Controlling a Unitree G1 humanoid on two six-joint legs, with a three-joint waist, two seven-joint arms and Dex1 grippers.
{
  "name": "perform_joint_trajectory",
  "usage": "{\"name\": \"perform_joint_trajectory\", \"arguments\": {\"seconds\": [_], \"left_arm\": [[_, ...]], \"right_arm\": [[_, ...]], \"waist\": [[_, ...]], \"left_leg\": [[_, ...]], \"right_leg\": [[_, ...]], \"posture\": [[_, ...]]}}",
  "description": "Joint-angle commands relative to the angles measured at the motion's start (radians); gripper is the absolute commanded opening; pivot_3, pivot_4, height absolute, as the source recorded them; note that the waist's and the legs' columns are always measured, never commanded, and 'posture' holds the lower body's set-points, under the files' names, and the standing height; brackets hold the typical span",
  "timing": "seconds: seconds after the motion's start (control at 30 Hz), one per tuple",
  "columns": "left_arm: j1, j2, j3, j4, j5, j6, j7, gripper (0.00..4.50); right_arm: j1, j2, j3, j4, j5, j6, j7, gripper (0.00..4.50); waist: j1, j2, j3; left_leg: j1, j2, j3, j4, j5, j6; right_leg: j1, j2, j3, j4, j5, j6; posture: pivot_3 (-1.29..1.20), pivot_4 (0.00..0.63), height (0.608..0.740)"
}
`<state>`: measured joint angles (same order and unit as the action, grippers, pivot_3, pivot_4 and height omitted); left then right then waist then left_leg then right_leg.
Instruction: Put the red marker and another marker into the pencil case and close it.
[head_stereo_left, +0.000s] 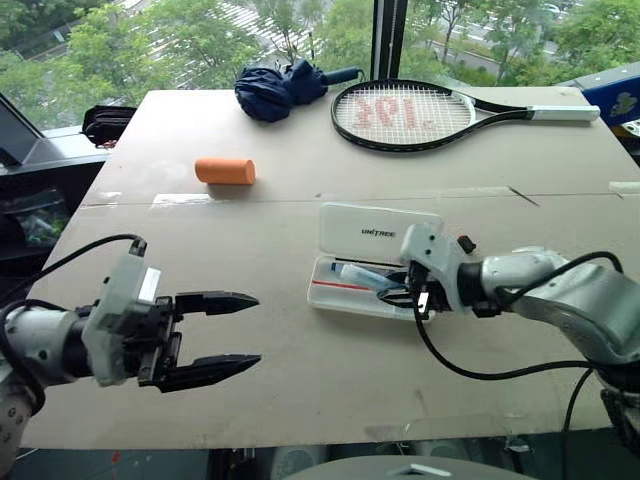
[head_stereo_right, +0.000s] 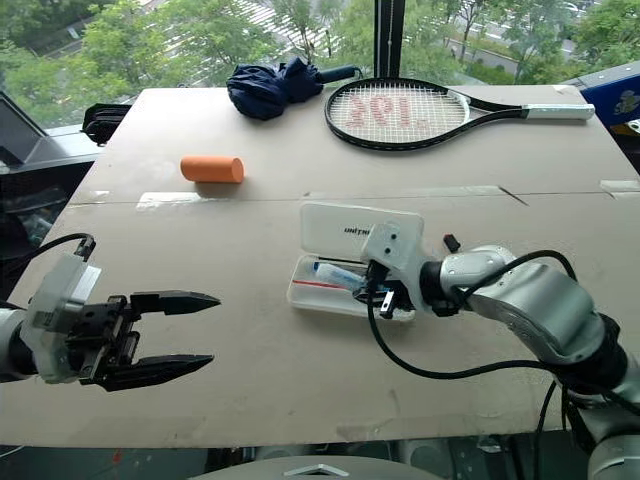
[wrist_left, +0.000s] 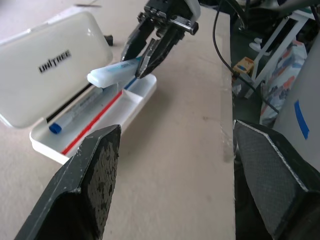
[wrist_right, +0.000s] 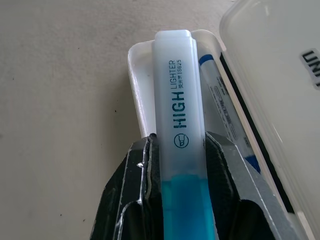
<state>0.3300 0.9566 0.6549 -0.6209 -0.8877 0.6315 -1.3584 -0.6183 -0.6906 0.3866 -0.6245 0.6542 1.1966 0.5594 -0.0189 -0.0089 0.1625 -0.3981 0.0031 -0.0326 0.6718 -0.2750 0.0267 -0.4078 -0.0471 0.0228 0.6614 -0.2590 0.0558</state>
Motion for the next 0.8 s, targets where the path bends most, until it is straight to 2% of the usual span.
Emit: {"name": "perform_joint_trajectory", "arguments": {"seconds": [0.03,0.33,0.8], "left_arm": [[0.034,0.019,0.072,-0.015,0.0,-0.022,-0.044,3.65],[0.145,0.024,0.172,0.007,0.044,-0.037,-0.108,3.65],[0.142,0.021,0.146,-0.047,0.025,-0.017,-0.036,3.65]], "right_arm": [[-0.037,0.005,0.068,0.042,-0.063,-0.081,0.068,0.6],[-0.068,0.057,0.146,0.107,-0.158,-0.136,0.13,0.6],[-0.091,0.111,0.213,0.196,-0.272,-0.171,0.188,0.6]], "waist": [[0.008,0.0,0.0],[0.002,0.0,0.0],[0.003,0.0,0.0]], "left_leg": [[-0.001,-0.001,0.0,0.0,0.0,0.0],[0.0,0.0,0.0,-0.001,0.0,0.0],[0.0,0.0,0.0,-0.001,0.0,0.0]], "right_leg": [[0.0,-0.001,0.0,0.0,0.0,0.0],[-0.001,-0.004,-0.001,0.001,0.0,0.0],[-0.002,-0.005,-0.001,0.001,0.0,0.0]], "posture": [[0.0,0.15,0.73],[0.0,0.15,0.73],[0.0,0.15,0.73]]}}
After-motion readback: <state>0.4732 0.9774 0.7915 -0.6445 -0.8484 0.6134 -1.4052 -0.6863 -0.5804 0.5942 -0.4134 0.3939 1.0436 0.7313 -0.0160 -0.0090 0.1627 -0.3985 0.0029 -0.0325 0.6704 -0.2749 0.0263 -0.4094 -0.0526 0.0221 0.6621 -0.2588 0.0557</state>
